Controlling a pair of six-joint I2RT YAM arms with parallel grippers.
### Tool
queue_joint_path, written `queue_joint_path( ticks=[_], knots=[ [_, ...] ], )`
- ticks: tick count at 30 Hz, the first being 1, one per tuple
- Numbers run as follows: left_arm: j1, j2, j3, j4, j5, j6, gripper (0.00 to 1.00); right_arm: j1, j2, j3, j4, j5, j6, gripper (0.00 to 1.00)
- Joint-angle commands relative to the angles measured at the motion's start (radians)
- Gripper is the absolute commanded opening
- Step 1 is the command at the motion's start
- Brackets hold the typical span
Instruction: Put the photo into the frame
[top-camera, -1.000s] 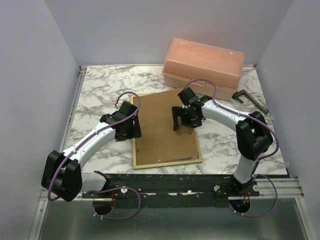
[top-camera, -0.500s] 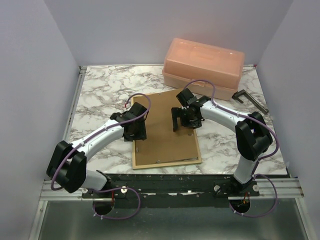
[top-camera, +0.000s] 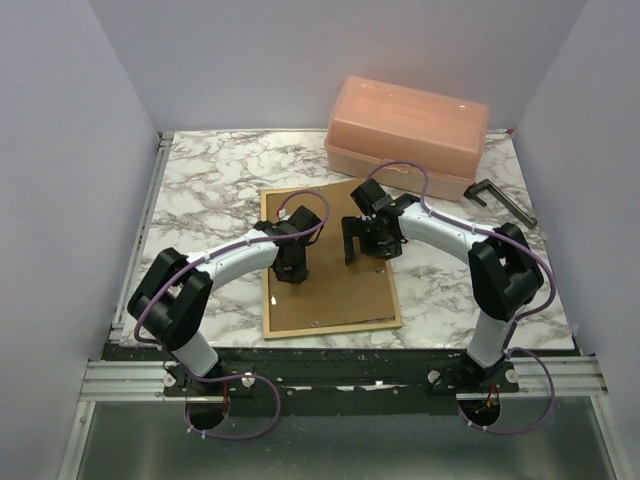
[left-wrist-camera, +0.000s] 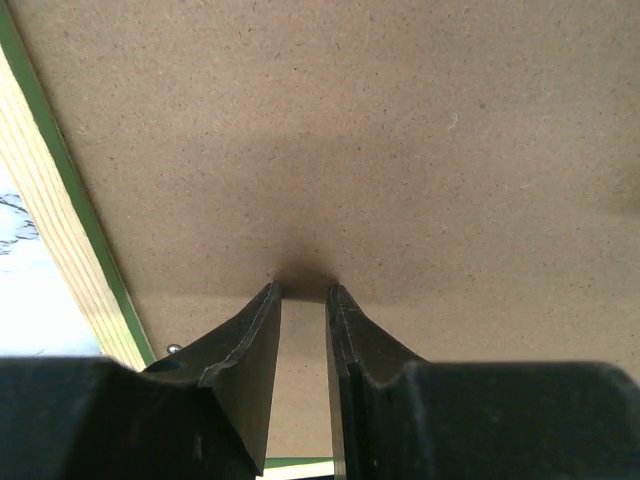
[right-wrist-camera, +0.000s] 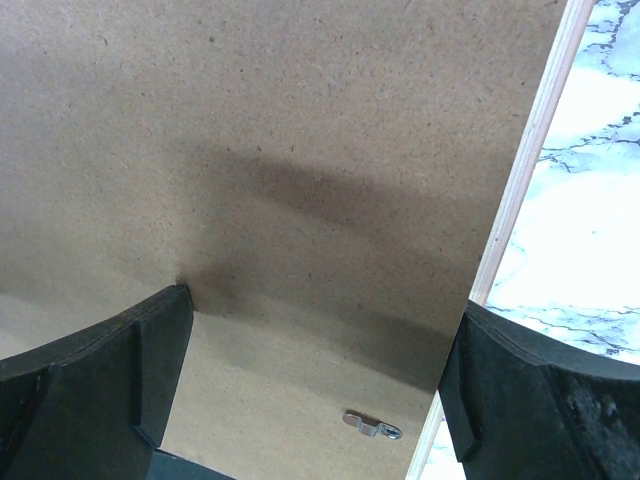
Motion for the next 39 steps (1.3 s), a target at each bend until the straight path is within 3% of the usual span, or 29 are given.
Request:
queue_joint_path(
  ticks=[1,30,34,39],
  knots=[
    [-0.003,0.053,-0.004,0.014,-0.013,-0.024,0.25,0.022,0.018,-0.026,-0.053,0.109,-0.047,1.0],
    [0.03,0.099,-0.08,-0.03,-0.073,-0.098,0.22,0.019,-0.137,-0.01,-0.123,0.235,-0.027,1.0],
    [0.021,-0.013,-0.075,0.023,-0.023,-0.041,0.37,-0.116,-0.172,-0.159,0.0,0.025,-0.065,1.0],
    [0.019,-0.175,-0.073,0.068,0.059,-0.015,0.65,-0.176,-0.19,-0.27,0.097,-0.147,-0.073,1.0]
  ],
)
